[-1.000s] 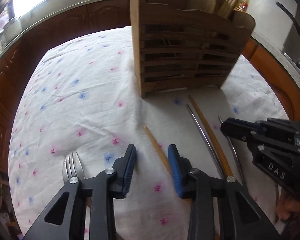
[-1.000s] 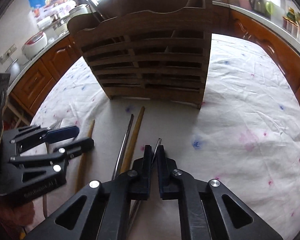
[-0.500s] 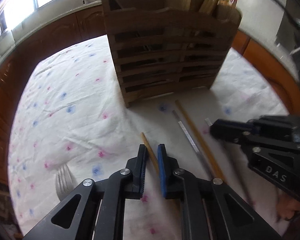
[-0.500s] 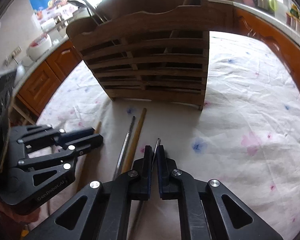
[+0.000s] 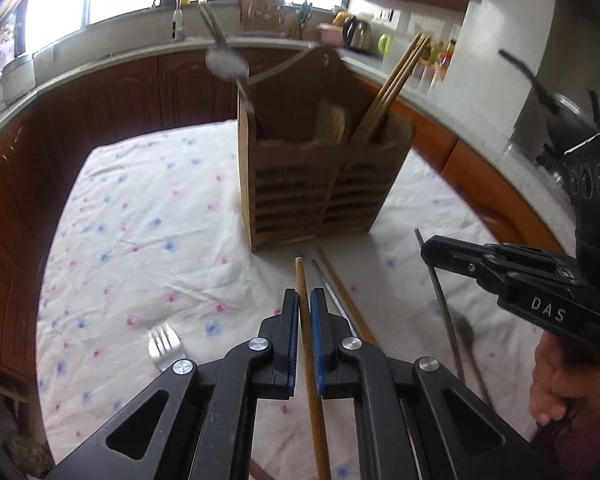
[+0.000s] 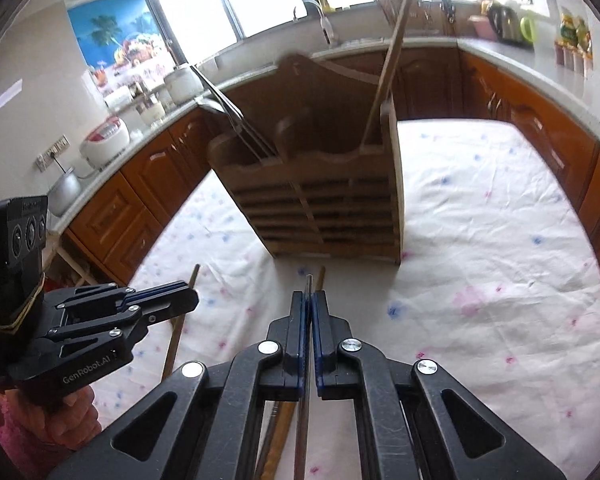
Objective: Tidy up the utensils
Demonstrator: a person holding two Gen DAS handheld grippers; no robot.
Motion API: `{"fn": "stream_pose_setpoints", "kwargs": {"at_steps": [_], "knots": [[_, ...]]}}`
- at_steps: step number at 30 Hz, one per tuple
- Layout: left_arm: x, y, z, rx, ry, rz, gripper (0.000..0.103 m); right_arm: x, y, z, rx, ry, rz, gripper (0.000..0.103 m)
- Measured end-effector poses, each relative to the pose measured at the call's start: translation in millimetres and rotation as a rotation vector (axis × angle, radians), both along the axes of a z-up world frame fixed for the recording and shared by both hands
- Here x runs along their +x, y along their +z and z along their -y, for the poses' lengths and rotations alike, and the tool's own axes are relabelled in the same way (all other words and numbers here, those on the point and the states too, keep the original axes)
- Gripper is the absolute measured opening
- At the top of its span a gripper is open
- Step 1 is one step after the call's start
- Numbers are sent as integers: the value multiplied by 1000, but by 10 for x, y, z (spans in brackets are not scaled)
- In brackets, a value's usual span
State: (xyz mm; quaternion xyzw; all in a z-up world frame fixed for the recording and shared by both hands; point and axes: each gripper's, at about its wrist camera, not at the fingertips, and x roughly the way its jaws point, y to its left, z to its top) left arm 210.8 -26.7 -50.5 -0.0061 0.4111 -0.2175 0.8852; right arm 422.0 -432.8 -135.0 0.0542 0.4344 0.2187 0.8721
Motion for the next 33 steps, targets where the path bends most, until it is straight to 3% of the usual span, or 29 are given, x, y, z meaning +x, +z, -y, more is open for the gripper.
{"fn": "stream_pose_setpoints", "kwargs": {"at_steps": [9, 17, 28, 33], "knots": [[-535, 468, -254, -53, 1, 108, 4, -318, 524, 51, 28, -18, 136, 3], [-839, 659, -416, -89, 8, 160, 4, -523, 821, 83, 33, -30, 220, 2], [-923, 753, -536, -110, 28, 190, 4, -575, 980, 130, 37, -42, 268, 0], [-904, 765, -571, -115, 34, 196, 4, -485, 897, 123, 14, -54, 246, 0]]}}
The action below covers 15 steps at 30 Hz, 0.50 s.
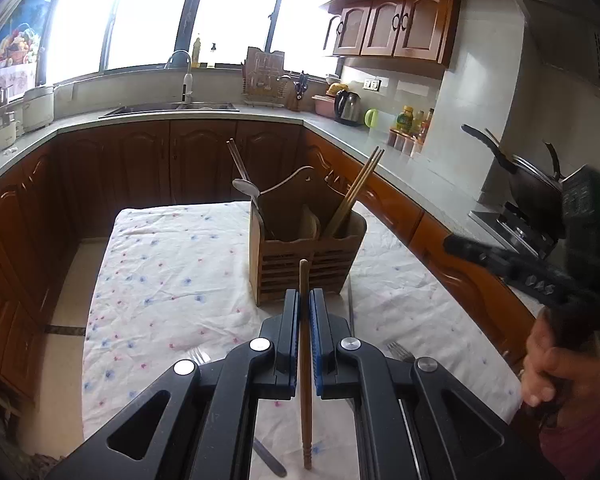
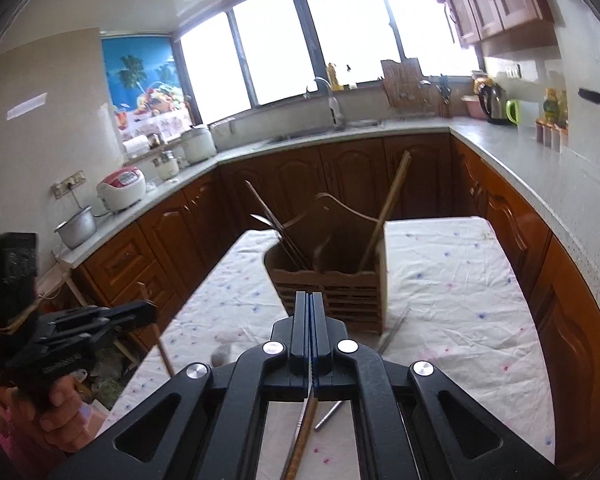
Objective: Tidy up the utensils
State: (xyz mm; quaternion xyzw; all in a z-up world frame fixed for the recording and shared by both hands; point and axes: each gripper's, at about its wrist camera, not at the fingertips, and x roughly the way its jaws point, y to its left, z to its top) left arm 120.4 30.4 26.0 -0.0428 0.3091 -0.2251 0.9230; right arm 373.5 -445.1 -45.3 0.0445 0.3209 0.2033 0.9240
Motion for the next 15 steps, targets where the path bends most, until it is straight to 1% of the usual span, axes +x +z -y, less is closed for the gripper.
{"fn": "stream_pose_setpoints", "kwargs": {"at_steps": [1, 3, 5, 10, 12, 15], "knots": [[14, 0, 1, -1, 2, -1, 4, 53, -60, 8, -10, -10, -16, 1], [52, -15, -3, -2, 5, -7, 4, 156, -190, 91, 12, -55, -51, 6], [94, -32, -4, -1, 7, -11, 4, 324, -381, 204, 16, -109, -115, 31], [196, -45, -3, -12, 11, -22, 4, 733, -904, 290, -5, -165, -234, 31], [236, -40, 5, -13, 11, -21, 4, 904, -1109, 305, -11, -194, -285, 28], [299, -48, 13, -16, 12, -23, 4, 1157, -1308, 341, 6, -218, -330, 26]]}}
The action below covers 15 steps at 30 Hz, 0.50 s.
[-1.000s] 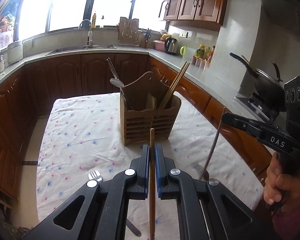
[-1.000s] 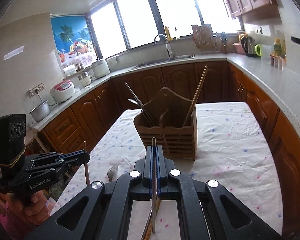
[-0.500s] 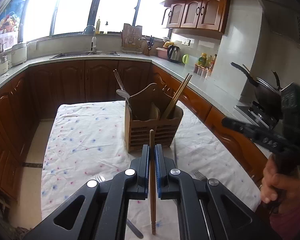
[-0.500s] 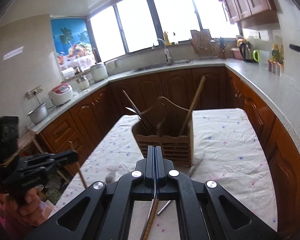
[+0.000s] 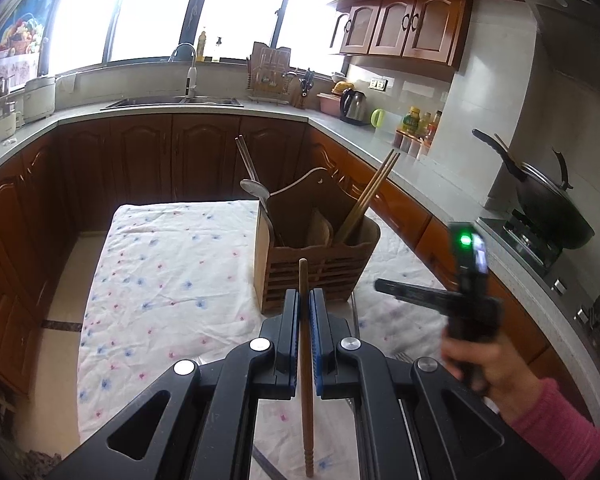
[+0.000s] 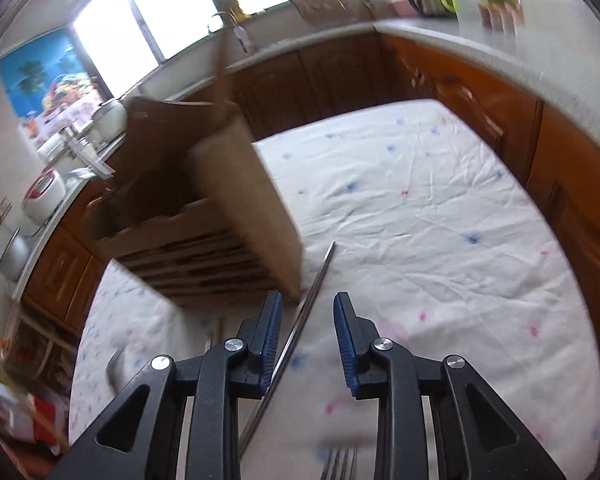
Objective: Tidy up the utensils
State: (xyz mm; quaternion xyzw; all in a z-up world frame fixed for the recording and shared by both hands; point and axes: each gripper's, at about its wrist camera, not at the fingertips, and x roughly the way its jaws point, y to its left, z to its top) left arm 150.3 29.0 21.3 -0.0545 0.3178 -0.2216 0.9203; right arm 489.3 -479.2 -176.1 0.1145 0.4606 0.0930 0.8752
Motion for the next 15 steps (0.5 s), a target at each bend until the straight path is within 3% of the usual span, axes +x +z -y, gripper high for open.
{"fn": "stream_pose_setpoints", "kwargs": {"at_steps": [2, 9, 13, 15], "knots": [[36, -14, 4, -2, 0, -1, 4, 177, -111, 21, -1, -10, -20, 20], [142, -24, 9, -9, 3, -4, 4, 542, -409, -1, -2, 34, -73, 20], [184, -43, 21, -6, 5, -6, 4, 608, -466, -65, -53, 71, -79, 17], [199, -46, 29, -9, 6, -7, 4, 582, -463, -59, -82, 81, -84, 9]]}}
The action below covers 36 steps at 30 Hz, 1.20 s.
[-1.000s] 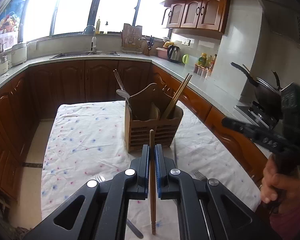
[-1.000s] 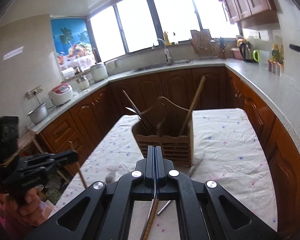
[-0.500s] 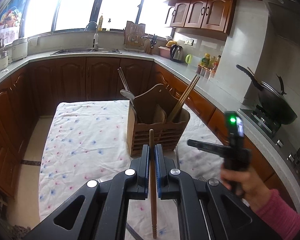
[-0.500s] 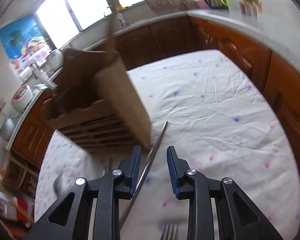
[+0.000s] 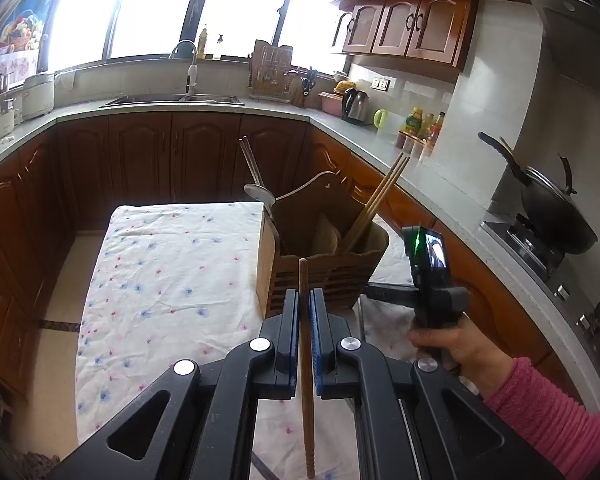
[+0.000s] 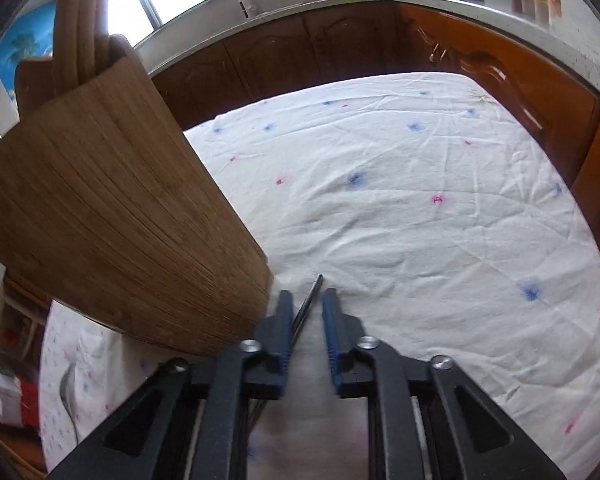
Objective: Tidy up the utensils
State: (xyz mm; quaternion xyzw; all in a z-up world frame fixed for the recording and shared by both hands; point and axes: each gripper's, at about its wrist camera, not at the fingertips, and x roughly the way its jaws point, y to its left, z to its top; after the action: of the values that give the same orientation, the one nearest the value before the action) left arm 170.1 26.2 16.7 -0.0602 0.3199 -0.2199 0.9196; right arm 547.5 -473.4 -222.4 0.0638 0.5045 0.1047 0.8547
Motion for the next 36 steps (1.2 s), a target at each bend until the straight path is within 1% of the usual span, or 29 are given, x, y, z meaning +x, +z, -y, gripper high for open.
{"fn": "stream_pose_setpoints", "kwargs": {"at_steps": [3, 5, 9, 11, 14, 16, 19, 22, 25, 26, 27, 30, 33, 36], "knots": [[13, 6, 5, -3, 3, 2, 4, -53, 20, 21, -5, 18, -8, 6], [3, 11, -3, -6, 5, 6, 4, -99, 54, 73, -3, 10, -16, 0], [-5, 11, -4, -6, 7, 9, 4, -177, 72, 149, 15, -7, -25, 0], [-6, -4, 5, -3, 9, 6, 4, -187, 72, 159, 25, -19, -23, 1], [-27, 7, 13, 0, 12, 8, 4, -140, 83, 143, 71, -39, -29, 9], [-38, 18, 10, 0, 12, 12, 4, -129, 106, 103, 53, -45, -18, 11], [-53, 25, 4, 1, 13, 11, 4, -58, 10, 36, 25, -50, -43, 10], [-54, 30, -6, 0, 16, 10, 4, -55, 7, -2, -4, -42, -18, 9], [-47, 28, 1, 6, 15, 9, 4, -92, 23, -113, -87, 9, -1, 8], [-46, 28, 1, 6, 17, 8, 4, -100, 16, -144, -99, 16, 0, 8], [-42, 29, -3, 4, 19, 7, 4, -98, 20, -135, -94, 11, -5, 8], [-45, 37, -18, 0, 21, 6, 4, -146, 48, -43, -13, -16, -22, 4], [-49, 33, -18, 1, 21, 5, 4, -323, 154, 40, 52, -27, 9, 4], [-63, 42, -7, 0, 20, 6, 4, -570, 372, 62, 106, -24, 58, 4]]}}
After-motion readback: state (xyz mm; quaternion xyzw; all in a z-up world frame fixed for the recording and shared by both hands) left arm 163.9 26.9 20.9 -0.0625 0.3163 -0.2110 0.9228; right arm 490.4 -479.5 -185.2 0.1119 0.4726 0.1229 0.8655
